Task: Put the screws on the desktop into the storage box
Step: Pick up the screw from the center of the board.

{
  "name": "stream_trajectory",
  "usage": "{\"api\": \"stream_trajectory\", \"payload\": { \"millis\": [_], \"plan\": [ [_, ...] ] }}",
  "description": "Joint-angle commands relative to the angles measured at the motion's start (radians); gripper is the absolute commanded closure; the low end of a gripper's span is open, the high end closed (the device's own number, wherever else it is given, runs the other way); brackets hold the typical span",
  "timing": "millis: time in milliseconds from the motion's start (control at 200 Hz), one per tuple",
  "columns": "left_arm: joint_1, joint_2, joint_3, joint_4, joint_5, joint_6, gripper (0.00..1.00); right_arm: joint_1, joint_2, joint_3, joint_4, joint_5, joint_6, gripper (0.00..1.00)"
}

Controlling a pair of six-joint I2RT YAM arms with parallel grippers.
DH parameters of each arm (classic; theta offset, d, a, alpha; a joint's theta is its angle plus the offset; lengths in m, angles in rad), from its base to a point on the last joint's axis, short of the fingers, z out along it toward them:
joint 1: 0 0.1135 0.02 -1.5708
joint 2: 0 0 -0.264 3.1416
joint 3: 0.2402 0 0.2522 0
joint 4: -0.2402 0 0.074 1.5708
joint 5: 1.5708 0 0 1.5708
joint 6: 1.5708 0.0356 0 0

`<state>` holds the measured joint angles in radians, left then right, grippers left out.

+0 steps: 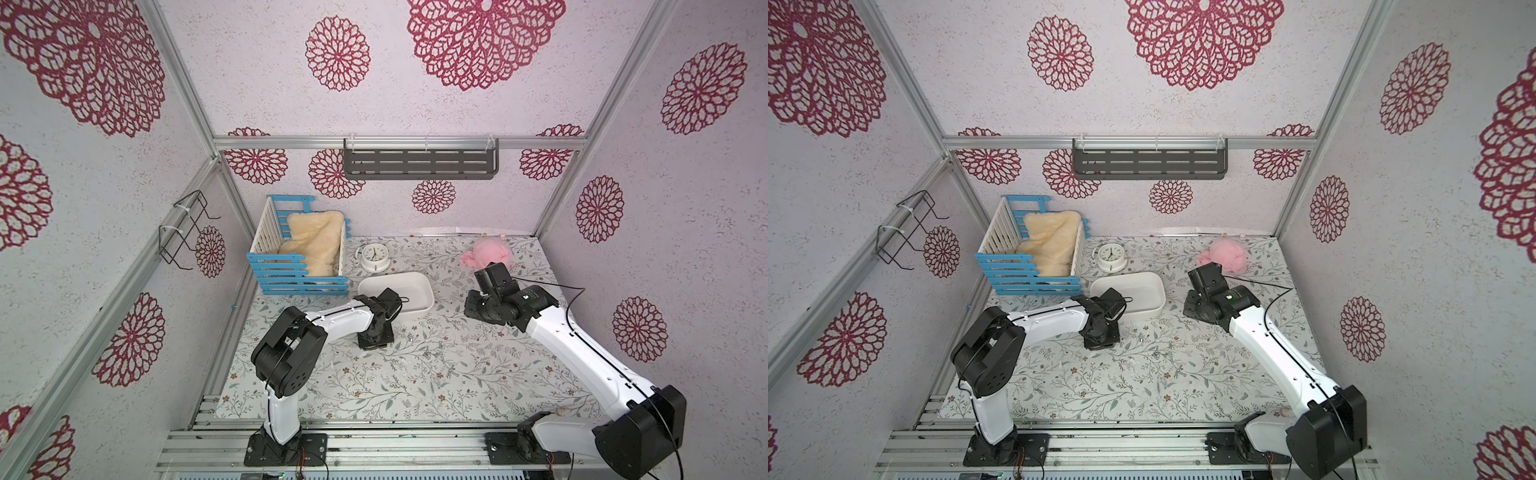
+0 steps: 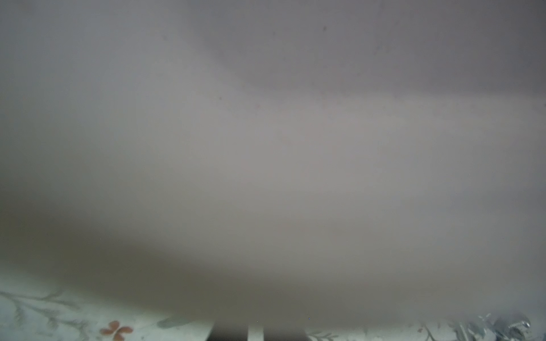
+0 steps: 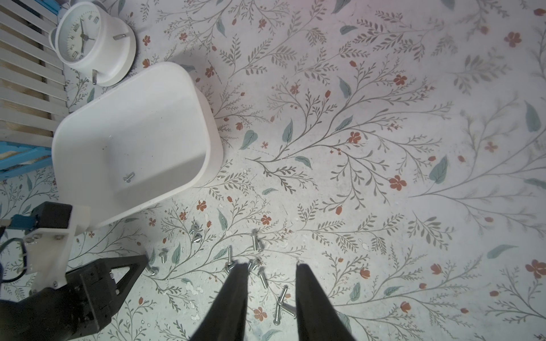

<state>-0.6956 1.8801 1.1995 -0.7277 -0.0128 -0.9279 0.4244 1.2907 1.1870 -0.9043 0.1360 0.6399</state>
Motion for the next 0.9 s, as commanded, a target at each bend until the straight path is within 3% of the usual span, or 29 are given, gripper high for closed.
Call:
{"api": "stream_trajectory", "payload": {
  "millis": [0, 270, 460, 635, 896],
  "plan": [
    [-0.016, -0.066, -0.006, -0.047, -0.002, 0.023, 0.88, -0.004, -0.022, 0.001, 0.017, -0.006, 0.014, 0.69],
    [-0.017, -0.189, 0.011, -0.150, -0.021, 0.057, 0.86, -0.003, -0.012, 0.005, 0.024, -0.017, 0.015, 0.69],
    [-0.013, -0.231, 0.132, -0.268, -0.063, 0.121, 0.84, -0.003, -0.010, 0.016, 0.019, -0.018, 0.017, 0.69],
    [0.021, -0.161, 0.359, -0.352, -0.103, 0.193, 0.84, -0.003, -0.014, 0.011, 0.008, -0.009, 0.017, 0.69],
    [0.105, 0.061, 0.628, -0.357, -0.082, 0.253, 0.84, -0.003, -0.021, -0.009, 0.016, -0.012, 0.020, 0.69]
  ]
}}
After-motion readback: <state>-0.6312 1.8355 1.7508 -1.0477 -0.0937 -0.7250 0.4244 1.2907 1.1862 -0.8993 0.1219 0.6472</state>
